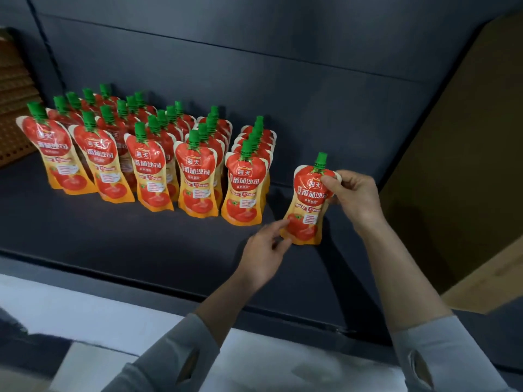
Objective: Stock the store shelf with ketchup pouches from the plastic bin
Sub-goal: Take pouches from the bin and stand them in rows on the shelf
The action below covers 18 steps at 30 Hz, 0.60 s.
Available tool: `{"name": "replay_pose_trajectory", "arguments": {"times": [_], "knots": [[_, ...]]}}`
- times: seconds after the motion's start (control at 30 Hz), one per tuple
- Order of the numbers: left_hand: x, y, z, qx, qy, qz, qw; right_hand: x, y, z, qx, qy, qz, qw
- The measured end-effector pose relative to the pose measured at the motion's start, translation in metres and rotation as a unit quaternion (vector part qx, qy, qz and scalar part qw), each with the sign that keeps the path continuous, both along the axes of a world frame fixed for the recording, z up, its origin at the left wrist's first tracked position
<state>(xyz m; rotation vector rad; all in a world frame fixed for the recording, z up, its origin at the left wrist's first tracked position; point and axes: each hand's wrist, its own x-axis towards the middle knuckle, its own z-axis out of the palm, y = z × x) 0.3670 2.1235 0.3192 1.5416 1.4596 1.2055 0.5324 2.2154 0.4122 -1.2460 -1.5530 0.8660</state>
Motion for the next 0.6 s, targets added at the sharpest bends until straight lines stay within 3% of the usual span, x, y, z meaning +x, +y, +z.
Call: {"name": "replay_pose_trajectory", "arguments": {"times": [0.27, 0.6], "knots": [[0.025, 0.079, -0.004, -0.028, 0.104, 0.041, 0.993, -0.018, 0.072, -0.003, 0.027, 0.008, 0.010, 1.000], [0.025, 0.138, -0.003, -0.089, 0.126, 0.075, 0.985, -0.040, 0.136, -0.014, 0.065, -0.049, 0.006, 0.997]]}}
